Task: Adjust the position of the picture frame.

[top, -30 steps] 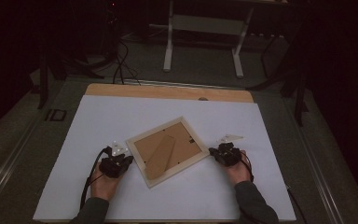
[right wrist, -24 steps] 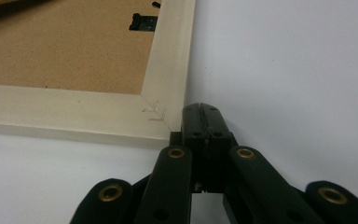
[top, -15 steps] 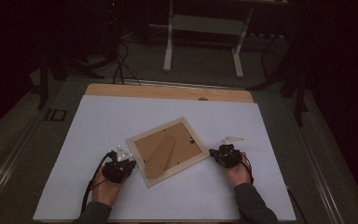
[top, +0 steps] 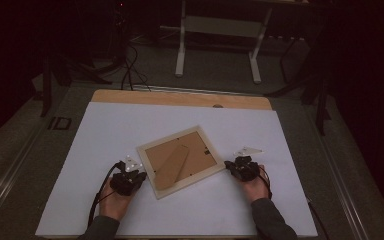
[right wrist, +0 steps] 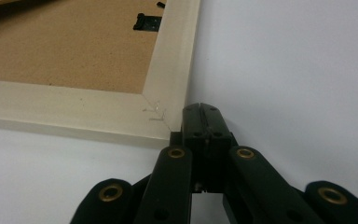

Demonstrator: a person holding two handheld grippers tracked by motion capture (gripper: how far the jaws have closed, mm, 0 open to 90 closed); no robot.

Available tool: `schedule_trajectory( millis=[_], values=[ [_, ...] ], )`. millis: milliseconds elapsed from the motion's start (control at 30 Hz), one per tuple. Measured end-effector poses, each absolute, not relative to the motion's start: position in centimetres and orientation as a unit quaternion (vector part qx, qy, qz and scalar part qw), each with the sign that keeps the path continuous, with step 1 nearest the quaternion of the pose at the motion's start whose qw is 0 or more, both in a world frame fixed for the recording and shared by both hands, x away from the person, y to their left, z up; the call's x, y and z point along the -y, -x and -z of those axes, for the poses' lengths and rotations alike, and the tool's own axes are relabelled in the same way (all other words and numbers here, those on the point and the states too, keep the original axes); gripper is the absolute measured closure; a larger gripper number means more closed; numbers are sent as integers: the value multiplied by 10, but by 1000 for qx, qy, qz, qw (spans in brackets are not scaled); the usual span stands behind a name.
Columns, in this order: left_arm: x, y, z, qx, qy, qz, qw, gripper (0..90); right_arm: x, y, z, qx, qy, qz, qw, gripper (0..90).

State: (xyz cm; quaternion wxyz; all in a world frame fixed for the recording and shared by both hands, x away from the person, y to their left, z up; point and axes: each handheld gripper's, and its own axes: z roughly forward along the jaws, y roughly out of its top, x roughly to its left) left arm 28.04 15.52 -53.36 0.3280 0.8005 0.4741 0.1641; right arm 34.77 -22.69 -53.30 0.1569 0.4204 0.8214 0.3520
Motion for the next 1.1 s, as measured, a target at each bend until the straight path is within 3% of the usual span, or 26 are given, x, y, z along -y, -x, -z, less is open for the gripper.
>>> schedule_trajectory(
  millis=[533,667,1100],
  values=[
    [-165,-297,537,-497,-780,-142,354,900,226,-344,533,-819,-424,-356,153,900],
    [-159,-304,534,-490,-789,-172,330,900,225,-342,533,-820,-423,-355,151,900],
    [-166,-317,537,-493,-780,-171,345,900,222,-337,532,-825,-416,-353,150,900]
  ],
)
